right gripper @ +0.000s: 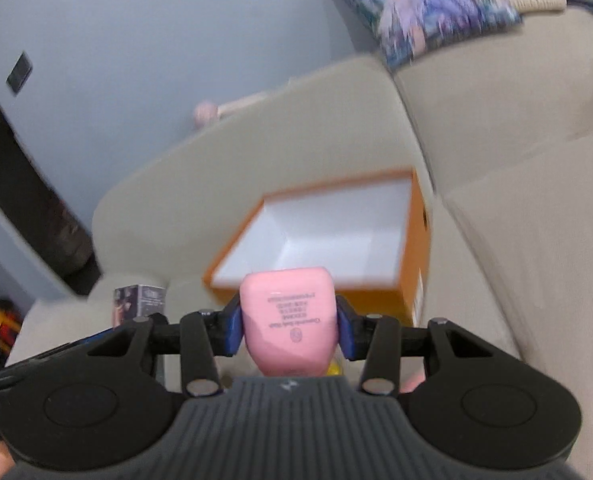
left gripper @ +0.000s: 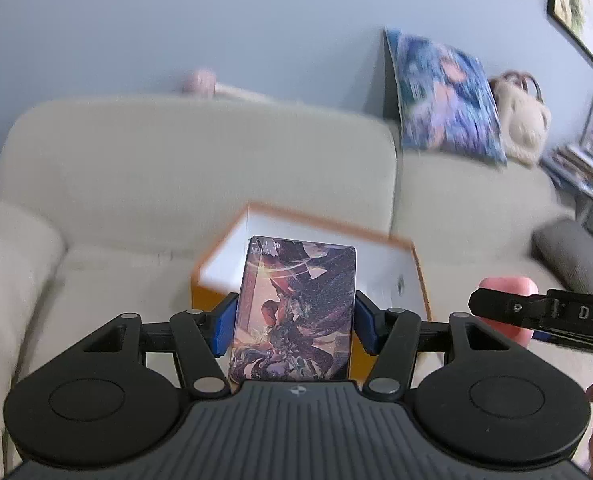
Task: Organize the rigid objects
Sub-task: 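Lift the card box and pink bottle with both tools toward the orange shoebox, then lower the card box into the shoebox and open the left tool while the right tool releases the bottle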
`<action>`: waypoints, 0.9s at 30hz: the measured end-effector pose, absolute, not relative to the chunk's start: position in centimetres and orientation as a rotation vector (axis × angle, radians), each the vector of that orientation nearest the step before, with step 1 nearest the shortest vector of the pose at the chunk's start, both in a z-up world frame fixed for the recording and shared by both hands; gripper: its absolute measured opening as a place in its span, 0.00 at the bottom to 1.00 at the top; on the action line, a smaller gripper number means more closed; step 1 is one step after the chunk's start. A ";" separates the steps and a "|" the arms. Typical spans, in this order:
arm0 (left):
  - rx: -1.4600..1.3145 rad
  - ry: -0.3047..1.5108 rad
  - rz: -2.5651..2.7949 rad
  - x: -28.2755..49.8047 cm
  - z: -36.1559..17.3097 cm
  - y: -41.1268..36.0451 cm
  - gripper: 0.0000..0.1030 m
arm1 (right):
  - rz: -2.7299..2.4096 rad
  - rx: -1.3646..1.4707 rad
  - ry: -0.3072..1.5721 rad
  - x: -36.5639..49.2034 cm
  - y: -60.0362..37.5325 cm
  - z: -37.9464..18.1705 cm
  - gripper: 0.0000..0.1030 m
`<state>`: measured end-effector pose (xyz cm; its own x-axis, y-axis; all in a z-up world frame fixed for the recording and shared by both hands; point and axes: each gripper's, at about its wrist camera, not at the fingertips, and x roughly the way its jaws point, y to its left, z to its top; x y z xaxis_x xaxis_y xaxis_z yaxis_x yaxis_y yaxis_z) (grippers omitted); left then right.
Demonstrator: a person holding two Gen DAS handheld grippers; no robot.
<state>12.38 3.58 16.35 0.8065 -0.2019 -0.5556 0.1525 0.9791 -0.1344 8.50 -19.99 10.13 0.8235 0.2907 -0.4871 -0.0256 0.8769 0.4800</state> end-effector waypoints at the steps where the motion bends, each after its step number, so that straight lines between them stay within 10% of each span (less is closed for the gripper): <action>1: -0.089 0.585 -0.189 13.8 16.7 3.3 0.66 | 0.167 0.504 0.570 9.9 -19.9 10.8 0.45; 27: 0.009 0.947 -0.132 32.0 3.0 -0.3 0.66 | 0.072 0.378 0.864 29.3 -16.1 1.0 0.45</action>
